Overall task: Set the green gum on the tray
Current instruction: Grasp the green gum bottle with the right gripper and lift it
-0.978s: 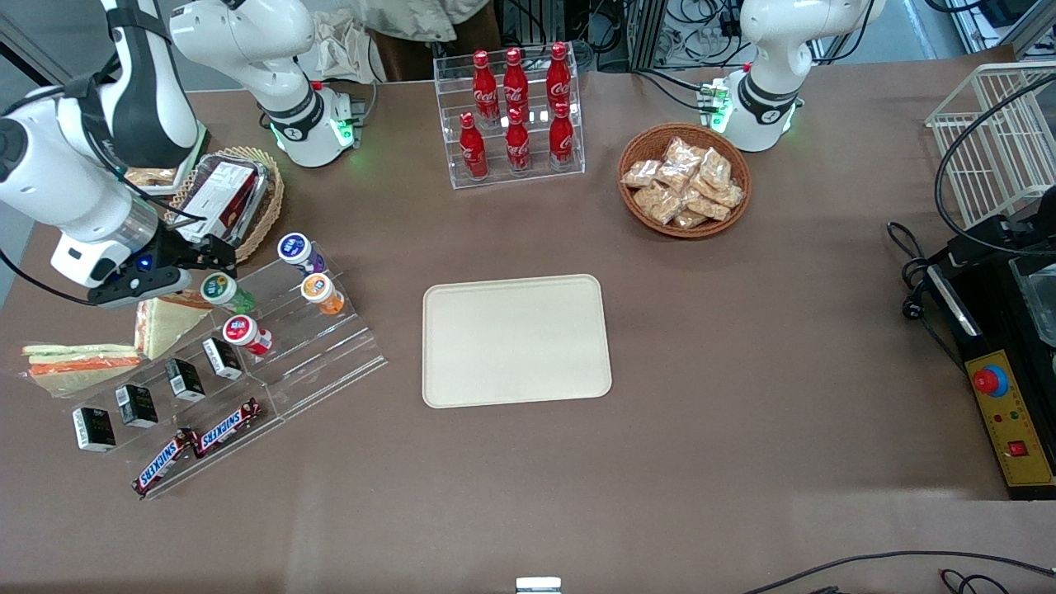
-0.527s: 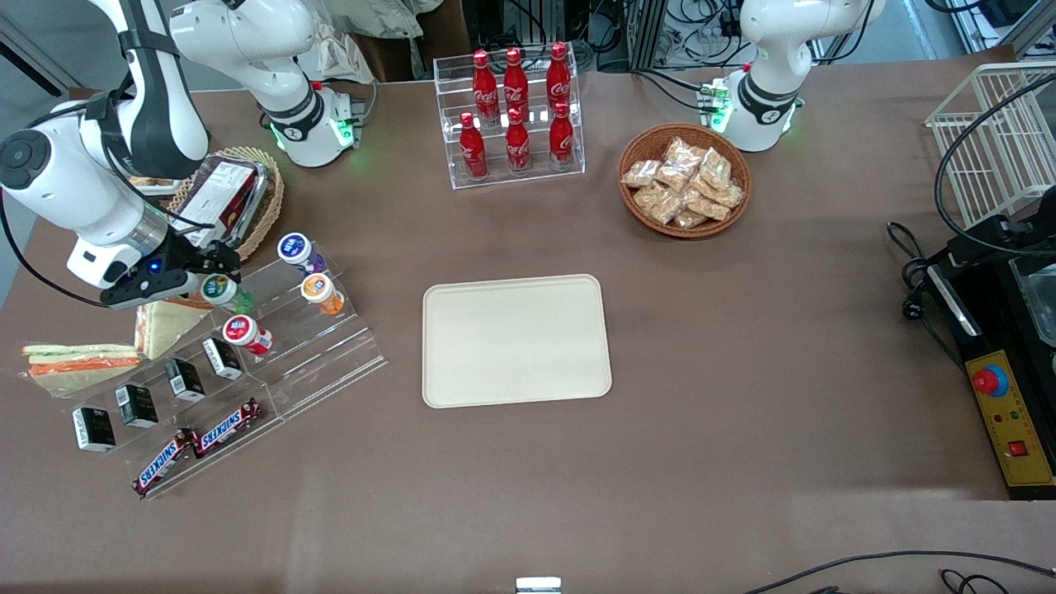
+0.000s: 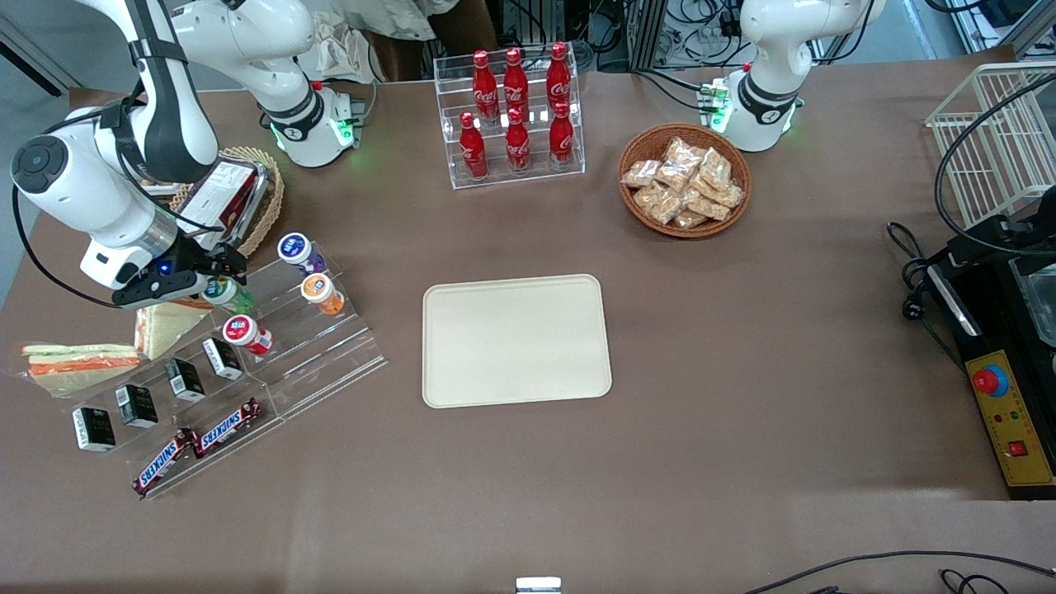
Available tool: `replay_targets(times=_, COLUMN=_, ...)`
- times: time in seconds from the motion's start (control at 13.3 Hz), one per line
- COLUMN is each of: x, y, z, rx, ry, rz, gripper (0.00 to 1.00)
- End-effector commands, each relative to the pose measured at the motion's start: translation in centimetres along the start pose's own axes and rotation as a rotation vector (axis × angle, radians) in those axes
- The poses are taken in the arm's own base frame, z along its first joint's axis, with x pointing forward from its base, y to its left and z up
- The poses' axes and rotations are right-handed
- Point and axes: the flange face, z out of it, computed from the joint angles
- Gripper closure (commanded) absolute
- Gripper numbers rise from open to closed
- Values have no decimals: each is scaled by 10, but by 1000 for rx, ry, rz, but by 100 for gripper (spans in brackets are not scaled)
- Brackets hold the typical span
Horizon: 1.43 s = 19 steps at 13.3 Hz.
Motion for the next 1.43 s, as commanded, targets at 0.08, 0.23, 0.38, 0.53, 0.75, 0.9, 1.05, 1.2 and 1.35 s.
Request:
replay_targets(times=0.08, x=-1, y=3, z=0, rx=-19, ry=10, rz=-6, gripper=63)
replay_targets(times=0.23, x=0, y=4, z=-3, rx=-18, ry=7, rz=0, gripper=63)
replay_targets(times=0.38, x=9, y=7, z=-27, rx=-20, ry=22, rz=2, gripper=63)
replay_targets(times=0.53, x=23, y=10, z=-73, rx=2, ry=-28, rz=7, gripper=63)
replay_targets(times=0.75, x=44, y=-14, z=-150, rx=6, ry=-72, rz=43, gripper=64)
replay_targets(times=0.9, x=56, y=-56, z=-184, rx=-1, ry=-79, rz=84, gripper=76)
replay_targets(times=1.05, x=67, y=-107, z=-201, rx=-8, ry=-80, rz=161, gripper=75)
replay_targets(times=1.2, x=78, y=-164, z=-193, rx=3, ry=-103, rz=254, gripper=75)
replay_targets(times=1.35, x=85, y=-214, z=-185, rx=65, ry=-130, rz=381, gripper=75)
